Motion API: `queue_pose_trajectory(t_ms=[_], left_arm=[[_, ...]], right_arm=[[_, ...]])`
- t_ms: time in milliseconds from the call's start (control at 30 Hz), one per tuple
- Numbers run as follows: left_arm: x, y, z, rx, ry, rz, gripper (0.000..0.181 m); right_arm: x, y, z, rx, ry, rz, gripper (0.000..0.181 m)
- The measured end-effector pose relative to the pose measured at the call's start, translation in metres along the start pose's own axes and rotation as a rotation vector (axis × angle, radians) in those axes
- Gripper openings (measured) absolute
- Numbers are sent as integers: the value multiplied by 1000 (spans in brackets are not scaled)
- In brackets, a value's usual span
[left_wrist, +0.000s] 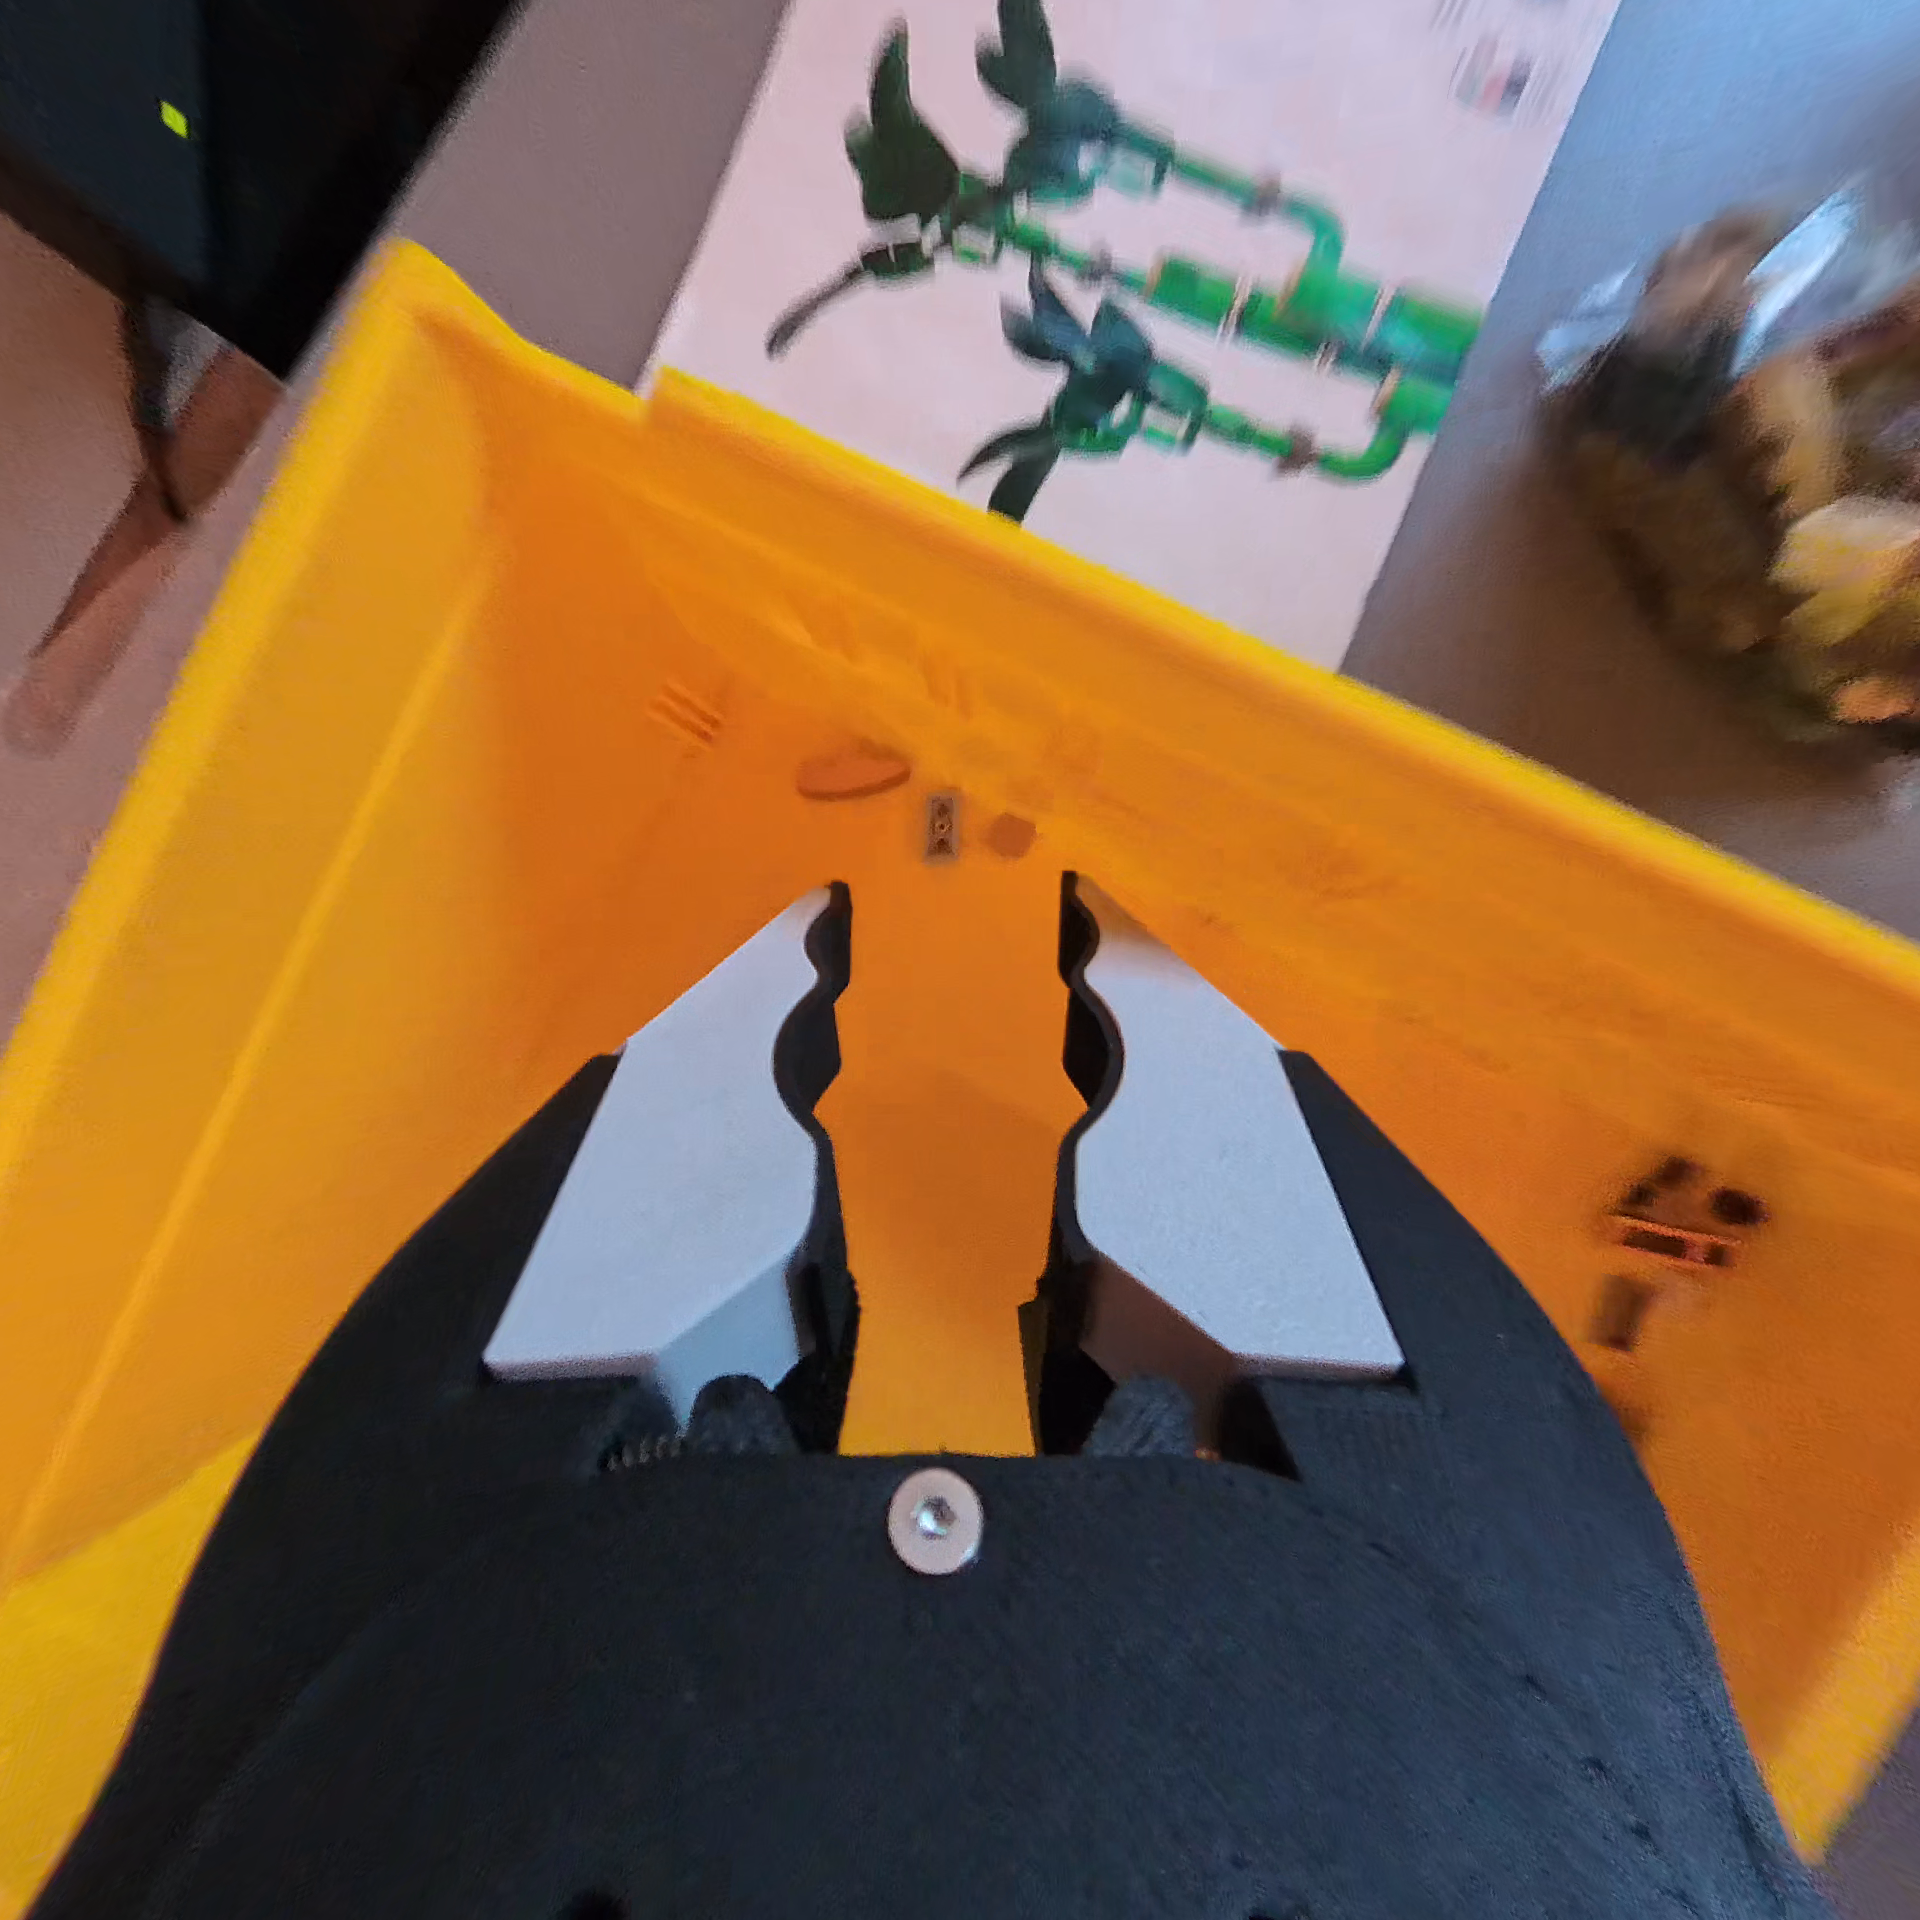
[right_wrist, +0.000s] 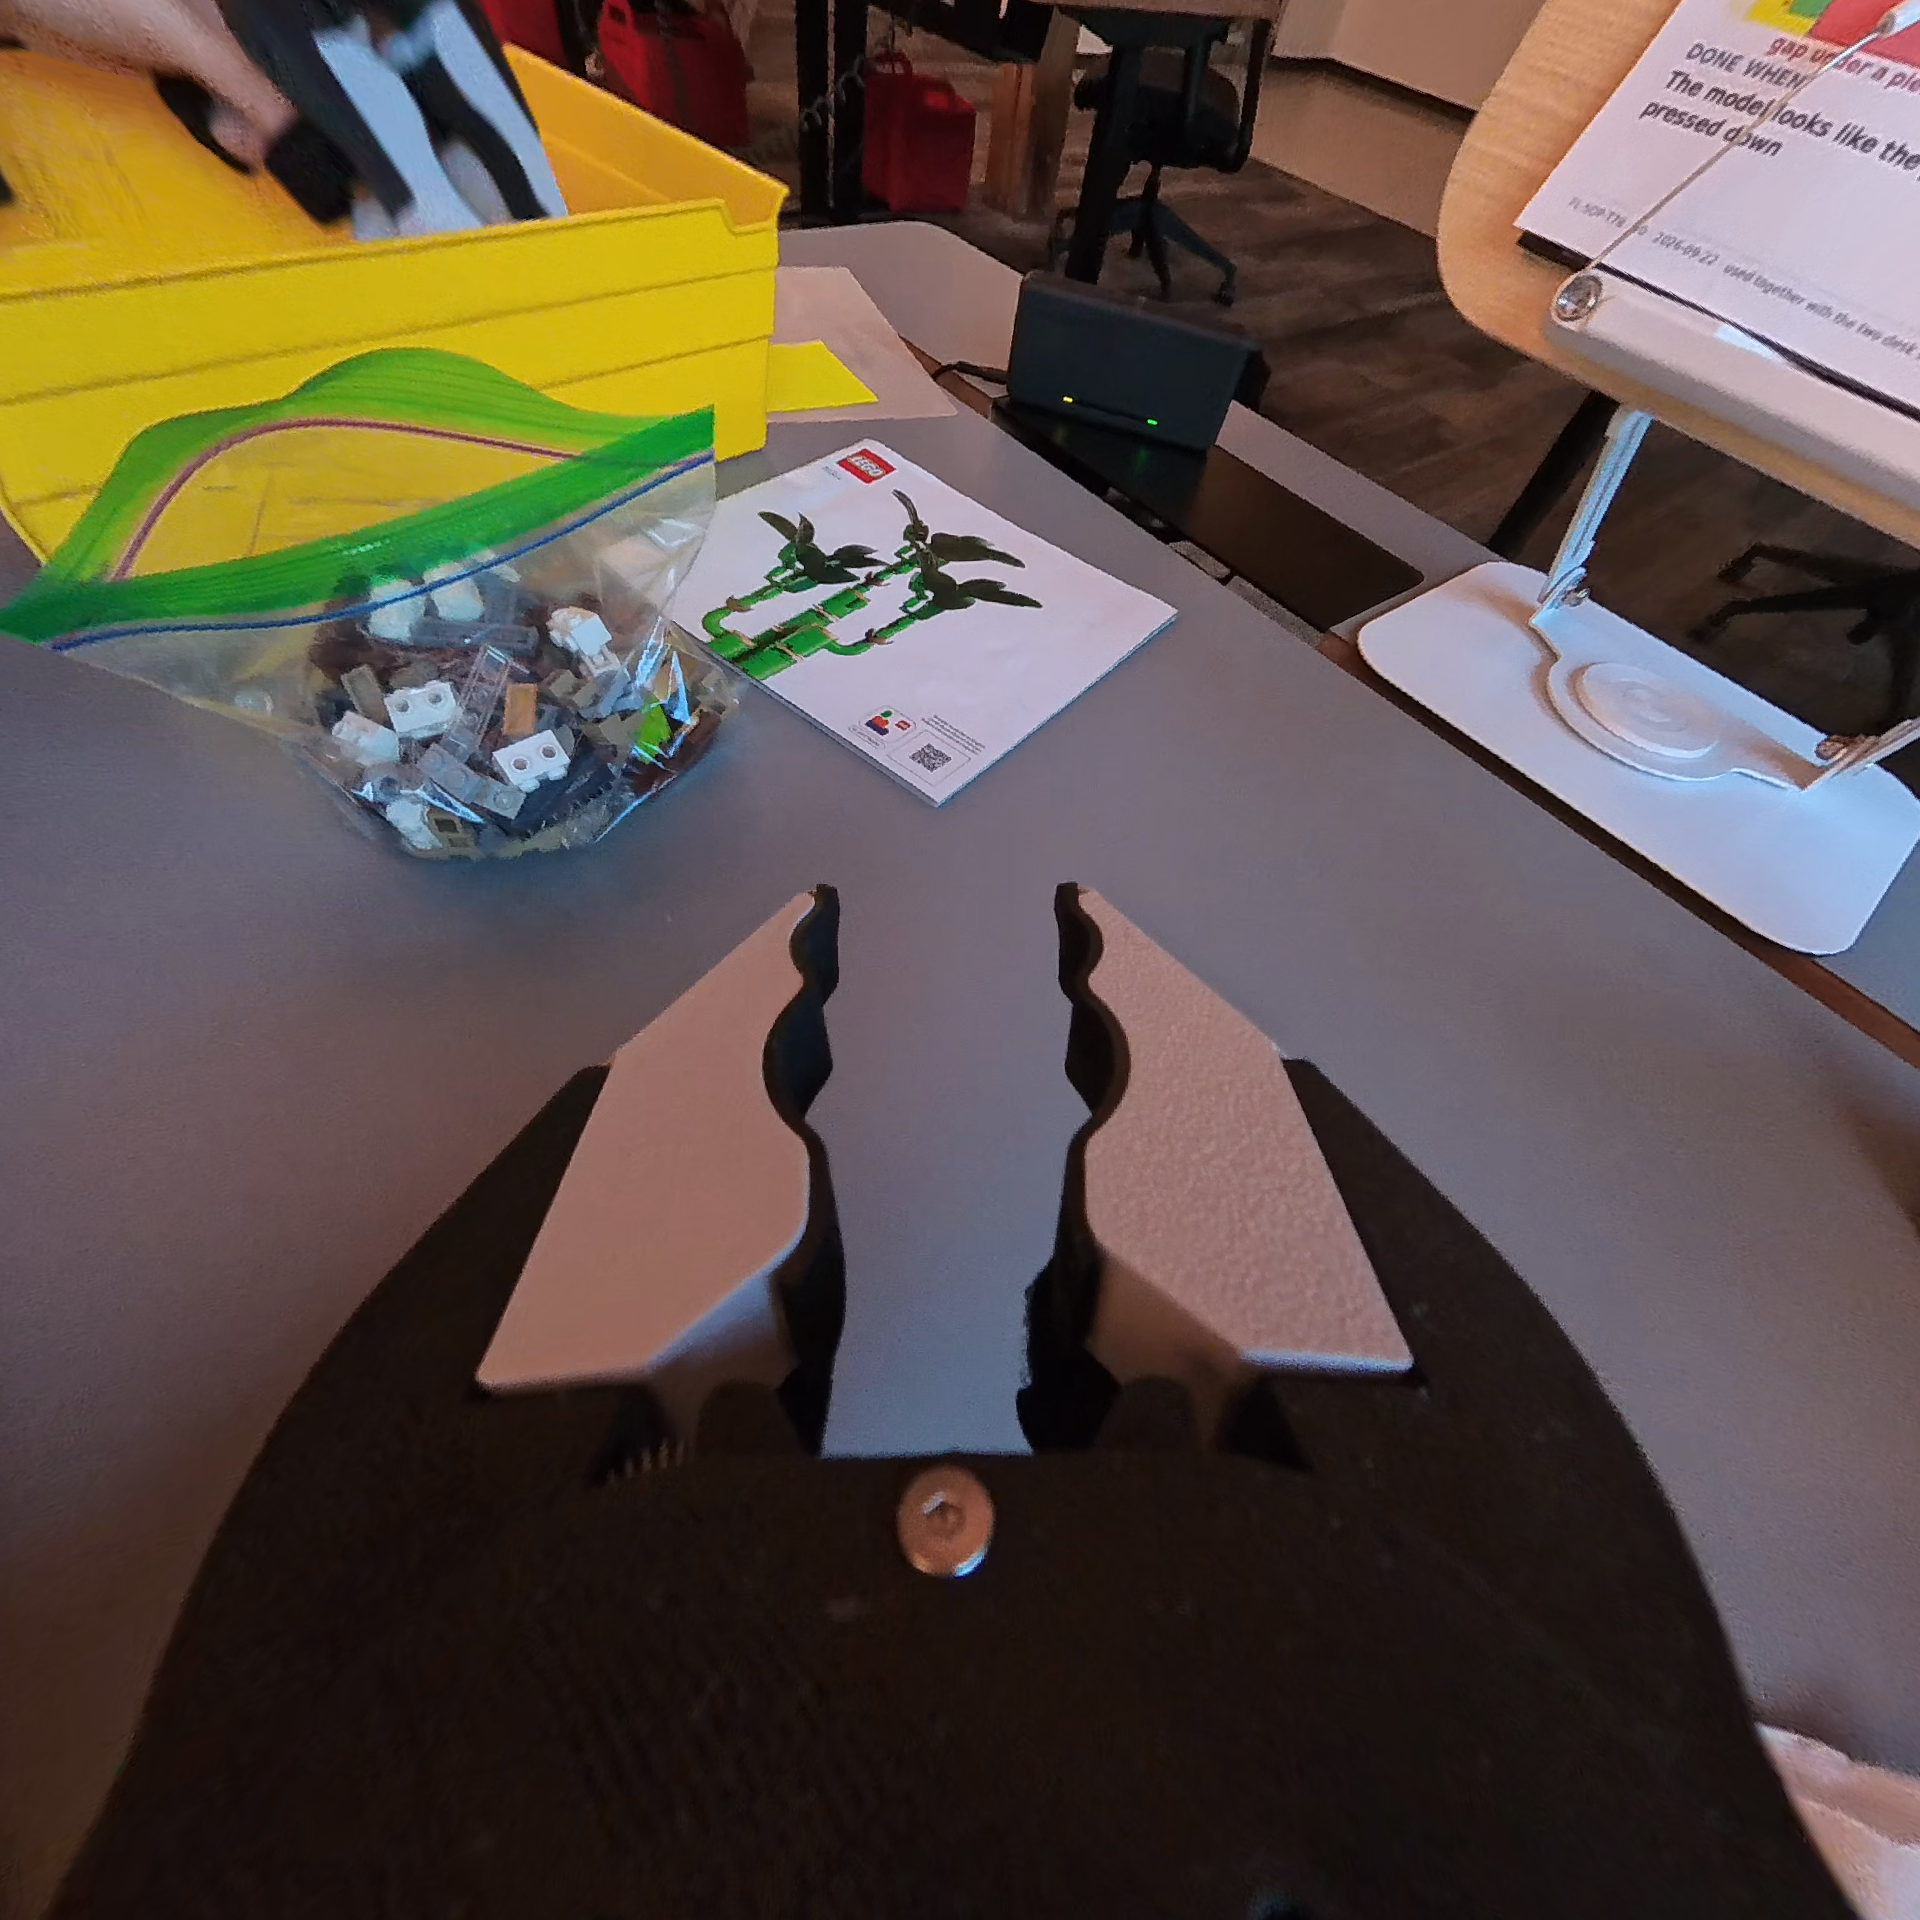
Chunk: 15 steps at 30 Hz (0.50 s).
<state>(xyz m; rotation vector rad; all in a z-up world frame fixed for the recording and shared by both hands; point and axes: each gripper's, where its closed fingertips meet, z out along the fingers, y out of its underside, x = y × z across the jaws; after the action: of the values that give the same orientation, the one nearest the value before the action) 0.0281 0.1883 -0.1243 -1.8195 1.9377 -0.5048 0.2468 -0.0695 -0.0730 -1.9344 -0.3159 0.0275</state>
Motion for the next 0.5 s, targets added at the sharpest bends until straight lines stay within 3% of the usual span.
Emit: queue_pose_trajectory(t_ms=[233,500], left_arm=[[7,14,36,-114,91,43,45],[12,5,41,-54,97,209,24]], right_arm=[[2,7,3,-23,-1,9,42],[-2,10,5,-46,-13,-8,42]])
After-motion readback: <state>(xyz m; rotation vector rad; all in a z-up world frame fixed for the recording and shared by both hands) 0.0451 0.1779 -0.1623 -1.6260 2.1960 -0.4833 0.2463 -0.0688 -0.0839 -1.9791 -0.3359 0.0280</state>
